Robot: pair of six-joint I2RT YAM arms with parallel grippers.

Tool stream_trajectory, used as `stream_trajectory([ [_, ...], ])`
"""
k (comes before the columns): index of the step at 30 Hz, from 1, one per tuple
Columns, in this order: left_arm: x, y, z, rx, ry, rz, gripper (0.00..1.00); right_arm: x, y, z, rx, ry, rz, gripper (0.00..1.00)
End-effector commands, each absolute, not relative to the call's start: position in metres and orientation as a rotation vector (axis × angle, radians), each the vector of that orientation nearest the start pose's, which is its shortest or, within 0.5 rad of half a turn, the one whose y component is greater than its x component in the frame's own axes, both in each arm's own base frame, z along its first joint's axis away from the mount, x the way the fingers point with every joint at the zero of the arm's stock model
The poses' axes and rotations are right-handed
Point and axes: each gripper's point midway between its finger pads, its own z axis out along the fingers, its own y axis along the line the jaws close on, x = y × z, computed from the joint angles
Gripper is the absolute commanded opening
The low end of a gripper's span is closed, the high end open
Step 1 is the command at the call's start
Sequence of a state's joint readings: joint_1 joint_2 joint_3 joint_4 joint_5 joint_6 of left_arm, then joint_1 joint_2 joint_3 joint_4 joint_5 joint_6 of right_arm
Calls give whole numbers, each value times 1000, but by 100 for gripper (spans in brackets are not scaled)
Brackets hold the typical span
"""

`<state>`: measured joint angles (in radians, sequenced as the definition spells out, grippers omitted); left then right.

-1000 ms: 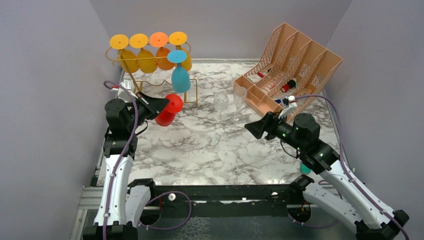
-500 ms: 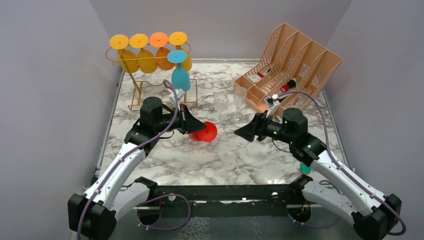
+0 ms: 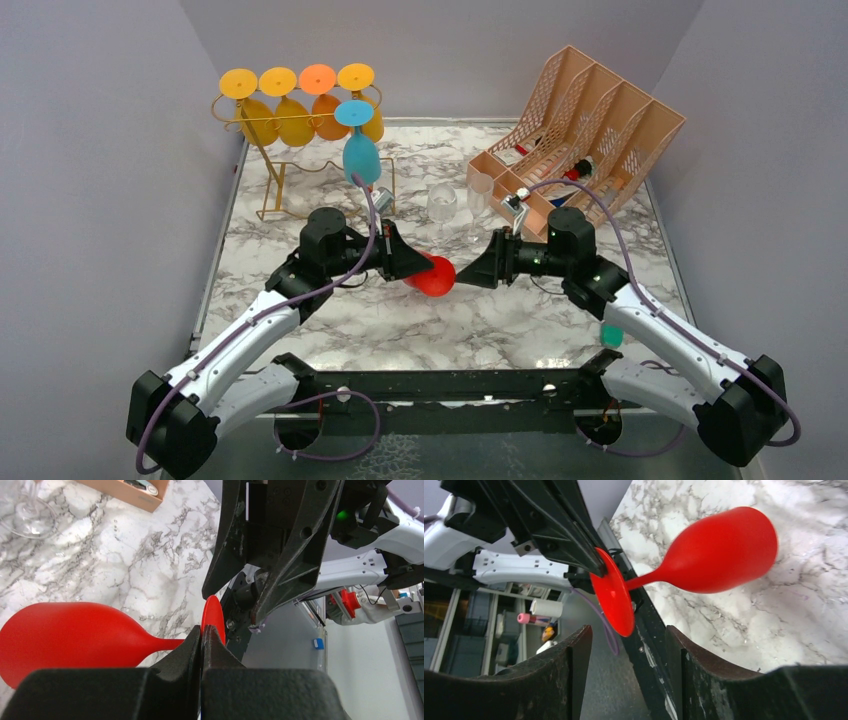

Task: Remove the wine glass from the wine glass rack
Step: Place the wine glass at the center of the board.

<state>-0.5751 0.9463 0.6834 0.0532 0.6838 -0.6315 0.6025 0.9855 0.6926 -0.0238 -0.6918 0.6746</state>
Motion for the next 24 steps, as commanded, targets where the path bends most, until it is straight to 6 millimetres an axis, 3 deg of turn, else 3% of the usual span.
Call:
stream_trajectory([
  [1,180,-281,263,477,1827,-1470,0,157,288,243,-559,2008,1613,56],
  [7,173,-285,263,502,1820,-1499,0,158,291,239,-528,2017,1647,35],
  [13,165,-286,264,534,1816,-1532,0,156,290,238,-529,2009,1658,26],
  [18,158,-287,263,581,1816,-1566,0,155,290,238,-525,2000,1672,6],
  [24,156,-283,249,620,1888,-1502,32,158,288,236,-498,1986,1647,1],
])
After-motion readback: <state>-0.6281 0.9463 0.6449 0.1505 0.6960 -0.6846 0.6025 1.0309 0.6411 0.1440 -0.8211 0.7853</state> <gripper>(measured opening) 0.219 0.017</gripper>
